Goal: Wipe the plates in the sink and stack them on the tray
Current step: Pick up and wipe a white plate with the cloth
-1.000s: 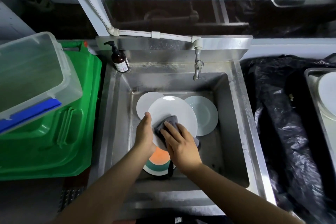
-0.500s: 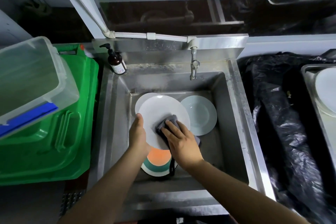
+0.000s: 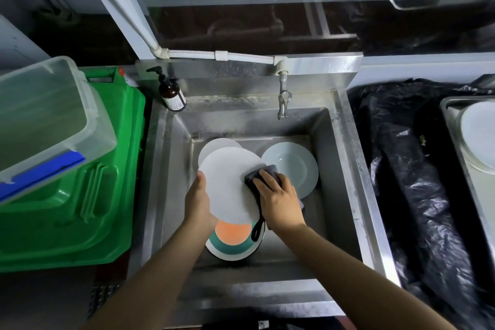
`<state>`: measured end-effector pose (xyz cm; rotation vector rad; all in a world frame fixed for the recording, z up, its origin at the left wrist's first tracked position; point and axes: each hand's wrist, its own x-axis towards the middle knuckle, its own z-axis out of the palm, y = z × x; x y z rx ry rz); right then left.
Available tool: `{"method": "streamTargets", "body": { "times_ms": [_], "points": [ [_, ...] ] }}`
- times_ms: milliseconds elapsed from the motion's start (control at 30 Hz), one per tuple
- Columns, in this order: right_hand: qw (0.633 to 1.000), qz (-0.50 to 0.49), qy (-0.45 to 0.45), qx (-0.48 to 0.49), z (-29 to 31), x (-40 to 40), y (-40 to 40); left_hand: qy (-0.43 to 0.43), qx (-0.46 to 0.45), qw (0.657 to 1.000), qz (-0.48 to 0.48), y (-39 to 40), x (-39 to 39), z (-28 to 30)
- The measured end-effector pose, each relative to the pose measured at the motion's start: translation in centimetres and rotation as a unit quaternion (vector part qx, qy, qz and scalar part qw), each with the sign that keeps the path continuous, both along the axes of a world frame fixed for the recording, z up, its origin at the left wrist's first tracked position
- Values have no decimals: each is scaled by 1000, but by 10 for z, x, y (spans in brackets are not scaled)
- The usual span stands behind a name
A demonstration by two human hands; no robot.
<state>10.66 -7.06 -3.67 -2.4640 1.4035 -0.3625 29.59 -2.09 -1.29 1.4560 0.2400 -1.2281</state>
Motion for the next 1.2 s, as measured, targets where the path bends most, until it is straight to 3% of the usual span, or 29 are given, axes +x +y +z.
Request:
{"method": "streamTargets", "body": {
  "times_ms": [133, 267, 467, 600, 633, 700, 733, 767, 867, 933, 967, 1100, 1200],
  "points": [
    [997, 61, -50, 3, 0, -8, 27, 3, 8, 1000, 1, -5, 9, -4],
    [992, 103, 7, 73, 3, -16, 34, 30, 41, 999, 6, -4, 12, -16],
    [989, 133, 46, -40, 2, -26, 12, 77, 64, 995, -18, -11, 6, -6],
    [983, 171, 33, -57, 9, -29, -6, 60, 109, 985, -118, -12, 19, -14],
    [982, 181, 27, -49, 10, -29, -10, 17, 129, 977, -168, -9, 22, -18],
    [980, 195, 19, -20, 13, -27, -17, -193, 131, 922, -310, -4, 26, -26],
    [980, 199, 17, 8, 15, -26, -23, -317, 89, 859, -391, -2, 29, -24],
    [978, 204, 20, 41, 19, -25, -29, -385, 43, 797, -464, 0, 30, -16],
    [959, 231, 72, 147, 35, -21, -49, -329, -23, 690, -644, 1, 24, 8],
    [944, 254, 95, 188, 42, -17, -58, -345, -40, 626, -698, 0, 21, 12],
    [939, 258, 101, 206, 46, -14, -61, -345, -37, 629, -696, -4, 19, 11],
    [932, 219, 106, 269, 48, -7, -76, -258, -15, 722, -641, -12, 19, -3],
    [956, 130, 33, 261, 41, -8, -82, -174, -16, 817, -550, -8, 19, -8]
  ]
}}
